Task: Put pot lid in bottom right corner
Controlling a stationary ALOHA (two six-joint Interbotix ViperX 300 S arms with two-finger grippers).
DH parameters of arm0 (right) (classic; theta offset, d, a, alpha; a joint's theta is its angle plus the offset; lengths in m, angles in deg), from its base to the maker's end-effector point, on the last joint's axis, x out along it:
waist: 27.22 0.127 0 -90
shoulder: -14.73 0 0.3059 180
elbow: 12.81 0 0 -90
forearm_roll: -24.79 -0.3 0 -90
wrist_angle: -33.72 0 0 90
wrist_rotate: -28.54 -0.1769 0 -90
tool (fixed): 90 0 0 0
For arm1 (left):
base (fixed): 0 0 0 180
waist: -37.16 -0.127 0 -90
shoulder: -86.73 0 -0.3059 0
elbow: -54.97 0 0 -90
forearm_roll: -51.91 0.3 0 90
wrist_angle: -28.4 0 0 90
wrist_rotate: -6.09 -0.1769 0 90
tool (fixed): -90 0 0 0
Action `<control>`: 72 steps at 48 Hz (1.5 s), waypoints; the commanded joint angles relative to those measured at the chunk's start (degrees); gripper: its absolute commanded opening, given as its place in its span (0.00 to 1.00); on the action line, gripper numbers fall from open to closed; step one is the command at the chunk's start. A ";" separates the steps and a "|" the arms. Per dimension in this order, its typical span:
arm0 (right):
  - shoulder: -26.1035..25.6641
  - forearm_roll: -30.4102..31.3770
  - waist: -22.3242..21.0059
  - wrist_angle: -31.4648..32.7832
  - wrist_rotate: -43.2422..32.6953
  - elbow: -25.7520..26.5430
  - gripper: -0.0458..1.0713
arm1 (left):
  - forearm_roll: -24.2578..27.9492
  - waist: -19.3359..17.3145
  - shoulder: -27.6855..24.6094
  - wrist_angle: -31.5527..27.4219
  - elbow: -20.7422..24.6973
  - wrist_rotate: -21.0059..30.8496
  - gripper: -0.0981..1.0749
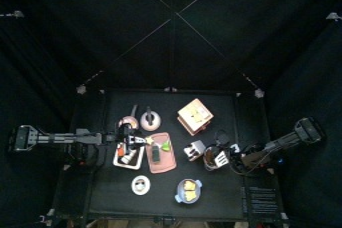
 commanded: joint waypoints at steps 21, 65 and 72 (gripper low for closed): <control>5.54 -9.05 11.69 -18.54 -0.70 1.76 0.57 | -0.09 -0.18 0.26 0.62 0.44 -0.09 0.80; 8.61 -14.59 14.68 -18.54 -0.44 1.41 0.79 | -0.09 -0.26 2.11 0.62 -0.44 0.09 0.80; 8.61 -14.59 14.15 -18.54 -0.44 1.32 0.79 | -0.53 -0.18 2.72 0.62 -0.79 0.09 0.80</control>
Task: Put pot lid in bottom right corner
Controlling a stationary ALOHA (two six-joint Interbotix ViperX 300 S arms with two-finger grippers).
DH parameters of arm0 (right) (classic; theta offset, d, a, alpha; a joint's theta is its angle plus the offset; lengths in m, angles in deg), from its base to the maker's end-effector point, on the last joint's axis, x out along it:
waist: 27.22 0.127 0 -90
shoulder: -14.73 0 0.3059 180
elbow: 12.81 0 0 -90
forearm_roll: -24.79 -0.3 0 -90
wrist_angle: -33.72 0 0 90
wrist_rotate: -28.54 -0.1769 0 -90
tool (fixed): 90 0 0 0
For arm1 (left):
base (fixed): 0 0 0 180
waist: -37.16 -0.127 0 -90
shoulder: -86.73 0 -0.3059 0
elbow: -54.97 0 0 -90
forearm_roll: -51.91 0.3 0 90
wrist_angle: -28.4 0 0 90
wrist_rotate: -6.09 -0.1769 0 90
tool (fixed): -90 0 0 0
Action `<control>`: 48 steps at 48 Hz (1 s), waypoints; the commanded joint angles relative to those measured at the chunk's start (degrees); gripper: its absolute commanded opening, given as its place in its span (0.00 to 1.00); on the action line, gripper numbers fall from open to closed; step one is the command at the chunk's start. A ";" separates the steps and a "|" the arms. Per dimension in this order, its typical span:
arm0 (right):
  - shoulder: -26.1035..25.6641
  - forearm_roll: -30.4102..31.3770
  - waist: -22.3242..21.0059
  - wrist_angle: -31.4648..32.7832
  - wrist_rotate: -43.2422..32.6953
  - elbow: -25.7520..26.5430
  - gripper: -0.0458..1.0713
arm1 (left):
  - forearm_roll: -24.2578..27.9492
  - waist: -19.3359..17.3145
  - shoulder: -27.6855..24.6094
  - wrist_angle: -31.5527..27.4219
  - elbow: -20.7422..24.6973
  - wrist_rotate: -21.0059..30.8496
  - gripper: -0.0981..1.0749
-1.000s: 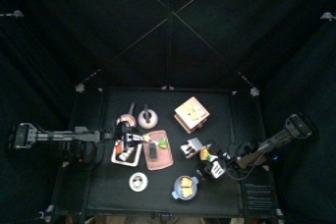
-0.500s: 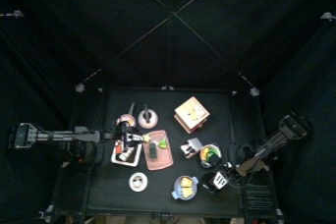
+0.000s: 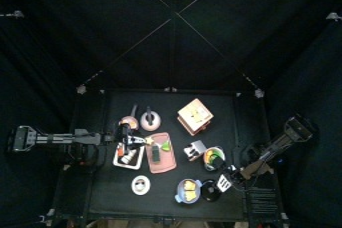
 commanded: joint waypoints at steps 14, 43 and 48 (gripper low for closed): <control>-0.88 0.88 -2.55 0.18 0.26 0.79 0.79 | -0.44 -0.18 0.44 0.53 0.53 -0.18 0.80; -2.81 9.67 -14.68 7.65 -0.62 0.00 0.79 | -0.44 -0.18 0.44 0.62 0.44 -0.18 0.80; -2.55 10.63 -16.87 7.38 -0.70 -0.97 0.79 | -0.44 -0.18 0.44 0.70 0.44 -0.18 0.80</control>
